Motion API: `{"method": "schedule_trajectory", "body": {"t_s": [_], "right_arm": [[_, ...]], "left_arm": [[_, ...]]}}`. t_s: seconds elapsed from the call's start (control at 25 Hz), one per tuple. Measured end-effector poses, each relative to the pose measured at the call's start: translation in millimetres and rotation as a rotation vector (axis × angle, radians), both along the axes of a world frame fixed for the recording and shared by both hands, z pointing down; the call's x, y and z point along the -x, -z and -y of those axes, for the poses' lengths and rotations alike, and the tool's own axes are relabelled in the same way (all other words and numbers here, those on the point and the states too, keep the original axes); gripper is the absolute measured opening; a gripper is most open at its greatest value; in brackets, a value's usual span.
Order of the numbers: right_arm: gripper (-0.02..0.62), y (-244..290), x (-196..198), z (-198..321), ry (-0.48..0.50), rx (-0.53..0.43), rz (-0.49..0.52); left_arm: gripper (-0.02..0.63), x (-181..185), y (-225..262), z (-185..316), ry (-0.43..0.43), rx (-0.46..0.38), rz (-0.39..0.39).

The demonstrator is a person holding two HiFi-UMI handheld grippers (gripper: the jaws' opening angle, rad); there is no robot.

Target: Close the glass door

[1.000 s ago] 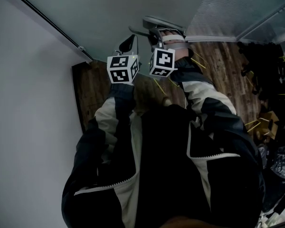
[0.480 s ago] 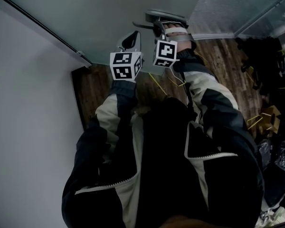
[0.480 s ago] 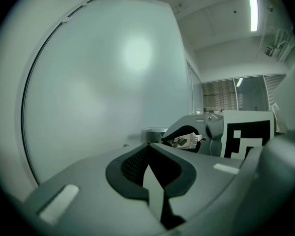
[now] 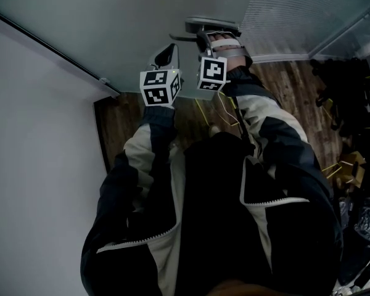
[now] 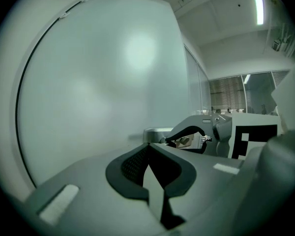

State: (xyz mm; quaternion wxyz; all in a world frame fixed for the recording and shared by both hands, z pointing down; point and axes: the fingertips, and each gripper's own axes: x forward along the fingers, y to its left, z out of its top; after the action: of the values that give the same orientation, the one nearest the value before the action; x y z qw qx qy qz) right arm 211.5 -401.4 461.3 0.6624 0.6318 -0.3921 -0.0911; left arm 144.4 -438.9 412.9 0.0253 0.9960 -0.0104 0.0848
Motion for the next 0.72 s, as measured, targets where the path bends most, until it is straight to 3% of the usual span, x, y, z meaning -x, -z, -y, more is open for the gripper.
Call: {"method": "schedule_trajectory", "body": {"t_s": [0.4, 0.72], "right_arm": [[0.115, -2.8, -72.7, 23.5, 0.125, 0.005, 0.005], [0.116, -0.2, -125.5, 45.4, 0.136, 0.027, -0.015]], "left_arm": [[0.003, -79.1, -13.1, 16.9, 0.135, 0.013, 0.015], [0.003, -118.7, 0.6, 32.4, 0.139, 0.065, -0.002]]}}
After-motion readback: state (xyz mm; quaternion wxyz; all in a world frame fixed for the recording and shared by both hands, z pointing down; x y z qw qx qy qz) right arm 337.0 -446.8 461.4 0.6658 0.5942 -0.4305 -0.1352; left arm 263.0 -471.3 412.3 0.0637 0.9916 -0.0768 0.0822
